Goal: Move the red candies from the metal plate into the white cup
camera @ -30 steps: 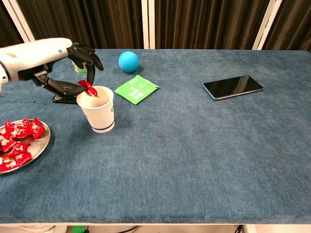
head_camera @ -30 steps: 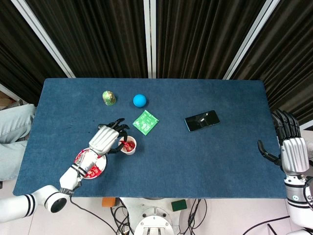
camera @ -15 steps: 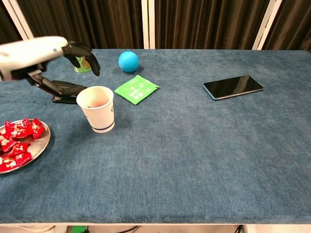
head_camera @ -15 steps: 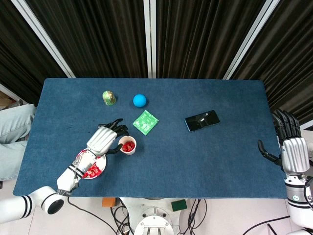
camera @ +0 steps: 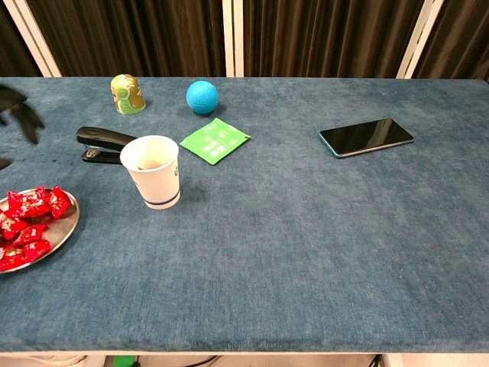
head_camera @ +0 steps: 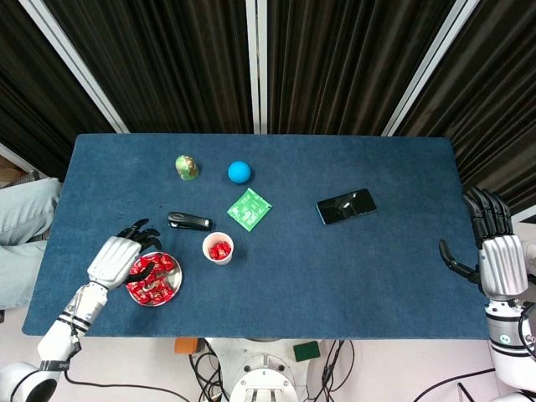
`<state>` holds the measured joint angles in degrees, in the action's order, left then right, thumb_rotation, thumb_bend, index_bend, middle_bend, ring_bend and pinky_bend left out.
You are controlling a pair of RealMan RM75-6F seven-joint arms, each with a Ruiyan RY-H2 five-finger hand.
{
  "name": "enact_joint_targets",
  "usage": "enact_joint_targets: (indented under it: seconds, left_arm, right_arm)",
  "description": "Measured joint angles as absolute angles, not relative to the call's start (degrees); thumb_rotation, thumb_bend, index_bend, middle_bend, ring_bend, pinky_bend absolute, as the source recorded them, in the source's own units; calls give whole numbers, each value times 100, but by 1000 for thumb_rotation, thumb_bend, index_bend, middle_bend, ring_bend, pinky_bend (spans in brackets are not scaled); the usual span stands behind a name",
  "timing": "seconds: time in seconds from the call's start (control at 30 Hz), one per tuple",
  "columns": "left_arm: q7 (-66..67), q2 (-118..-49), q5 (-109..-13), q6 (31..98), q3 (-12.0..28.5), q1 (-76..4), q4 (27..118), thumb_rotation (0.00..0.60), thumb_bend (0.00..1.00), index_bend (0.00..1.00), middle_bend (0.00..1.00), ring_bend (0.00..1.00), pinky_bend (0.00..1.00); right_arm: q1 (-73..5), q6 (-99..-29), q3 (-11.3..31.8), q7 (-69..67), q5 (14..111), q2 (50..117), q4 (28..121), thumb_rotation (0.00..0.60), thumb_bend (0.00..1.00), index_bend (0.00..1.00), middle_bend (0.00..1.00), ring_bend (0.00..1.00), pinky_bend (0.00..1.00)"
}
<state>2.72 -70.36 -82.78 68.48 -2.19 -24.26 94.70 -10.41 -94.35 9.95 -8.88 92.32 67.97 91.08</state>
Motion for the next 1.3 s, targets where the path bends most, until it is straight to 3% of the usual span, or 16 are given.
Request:
enact_joint_targets:
  seconds: [0.67,1.3]
  left_arm:
    - [-4,-7914,-8189,6590,-295,-2164,8295,600,342,431,230,70,254]
    - [116,-8138,-8163,6324,-207,-2207,7931,600,330,431,230,70,254]
  right_arm:
    - [-1008,-9479,985,-734,9272,6702,9283,600,369,0,0,0,0]
    - [-1027,-9424,983,-706,9236,6743,9241,600,369,0,0,0,0]
